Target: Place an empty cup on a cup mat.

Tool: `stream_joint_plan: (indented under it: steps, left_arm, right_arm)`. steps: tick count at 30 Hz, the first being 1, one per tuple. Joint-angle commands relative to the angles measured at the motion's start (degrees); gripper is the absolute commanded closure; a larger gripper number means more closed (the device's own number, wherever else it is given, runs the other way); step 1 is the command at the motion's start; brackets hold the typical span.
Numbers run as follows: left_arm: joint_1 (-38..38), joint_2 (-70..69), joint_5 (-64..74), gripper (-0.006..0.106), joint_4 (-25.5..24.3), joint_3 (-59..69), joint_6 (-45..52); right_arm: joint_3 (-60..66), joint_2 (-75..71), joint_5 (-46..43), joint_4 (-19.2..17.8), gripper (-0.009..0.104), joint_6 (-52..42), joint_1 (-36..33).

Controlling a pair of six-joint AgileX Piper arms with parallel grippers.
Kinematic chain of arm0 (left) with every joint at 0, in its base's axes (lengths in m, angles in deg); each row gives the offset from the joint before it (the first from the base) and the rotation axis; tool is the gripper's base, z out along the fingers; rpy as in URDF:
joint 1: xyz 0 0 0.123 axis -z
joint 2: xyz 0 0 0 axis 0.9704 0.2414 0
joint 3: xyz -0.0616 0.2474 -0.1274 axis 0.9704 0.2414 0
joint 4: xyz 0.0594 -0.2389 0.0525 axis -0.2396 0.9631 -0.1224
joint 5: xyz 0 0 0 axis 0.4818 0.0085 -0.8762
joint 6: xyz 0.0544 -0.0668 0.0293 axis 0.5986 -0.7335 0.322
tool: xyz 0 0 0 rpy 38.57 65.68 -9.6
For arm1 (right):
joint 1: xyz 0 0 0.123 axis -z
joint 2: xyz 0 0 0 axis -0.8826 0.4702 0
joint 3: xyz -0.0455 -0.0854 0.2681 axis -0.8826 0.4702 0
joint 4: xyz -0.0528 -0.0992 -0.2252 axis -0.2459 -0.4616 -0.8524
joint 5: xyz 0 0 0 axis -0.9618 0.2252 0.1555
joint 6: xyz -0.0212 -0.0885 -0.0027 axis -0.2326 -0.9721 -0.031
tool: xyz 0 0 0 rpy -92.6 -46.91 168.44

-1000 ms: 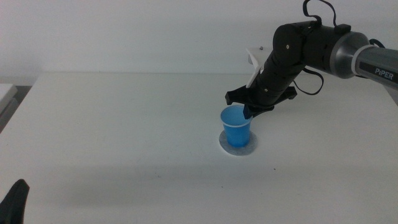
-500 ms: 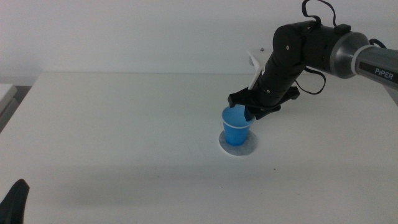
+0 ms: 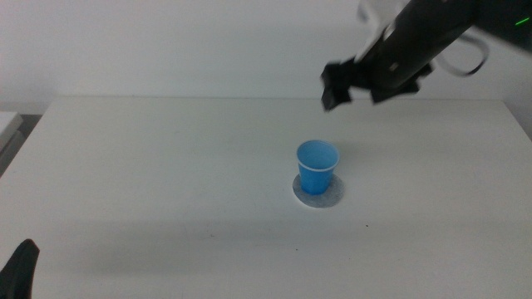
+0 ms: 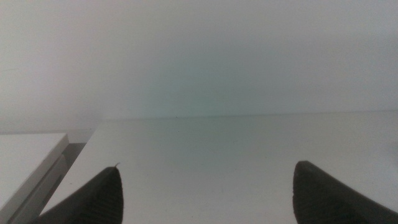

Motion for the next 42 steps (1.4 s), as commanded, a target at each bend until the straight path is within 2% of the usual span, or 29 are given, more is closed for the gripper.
stream_joint_plan:
  steps: [1, 7, 10, 15, 18, 23, 29, 31, 34, 39, 40, 42]
  left_arm:
    - [0.06, -0.21, -0.73, 0.007, 0.02, -0.02, -0.16]
    - [0.06, -0.21, -0.73, 0.007, 0.02, -0.02, -0.16]
    - [0.06, -0.21, -0.73, 0.007, 0.02, -0.02, -0.16]
    - [0.06, -0.21, -0.73, 0.007, 0.02, -0.02, -0.16]
    - [0.06, -0.21, -0.73, 0.007, 0.02, -0.02, -0.16]
    - [0.06, -0.21, -0.73, 0.007, 0.02, -0.02, -0.16]
    - [0.06, -0.21, -0.73, 0.007, 0.02, -0.02, -0.16]
    - [0.06, -0.21, -0.73, 0.007, 0.02, -0.02, -0.16]
    - [0.06, -0.21, -0.73, 0.007, 0.02, -0.02, -0.16]
    - [0.06, -0.21, -0.73, 0.007, 0.02, -0.02, -0.16]
    - [0.06, -0.21, -0.73, 0.007, 0.02, -0.02, -0.16]
    - [0.06, -0.21, -0.73, 0.007, 0.02, -0.02, -0.16]
  right_arm:
    - [-0.06, -6.11, 1.60, -0.86, 0.007, -2.10, 0.80]
    - [0.17, -19.88, 6.26, -4.70, 0.007, -1.07, 5.18]
    - [3.53, -26.82, 7.63, -5.04, 0.007, -1.31, 8.22]
    - [20.53, -42.87, -5.88, -6.83, 0.007, -0.30, 10.37]
    - [30.29, -49.88, -10.31, -7.30, 0.007, 2.15, 10.37]
    - [37.91, -55.31, -11.14, -9.06, 0.007, 4.84, 10.37]
    - [38.76, -57.76, -9.88, -10.38, 0.007, 4.84, 10.37]
    - [38.76, -59.58, -9.37, -9.79, 0.007, 4.84, 10.37]
    - [39.79, -63.15, -9.16, -12.41, 0.008, 4.63, 10.37]
    - [49.56, -72.24, -18.41, -16.12, 0.008, 4.34, 11.03]
    - [54.75, -75.47, -22.74, -16.43, 0.006, 4.10, 12.39]
    - [60.70, -78.64, -28.55, -13.27, 0.002, 2.57, 14.49]
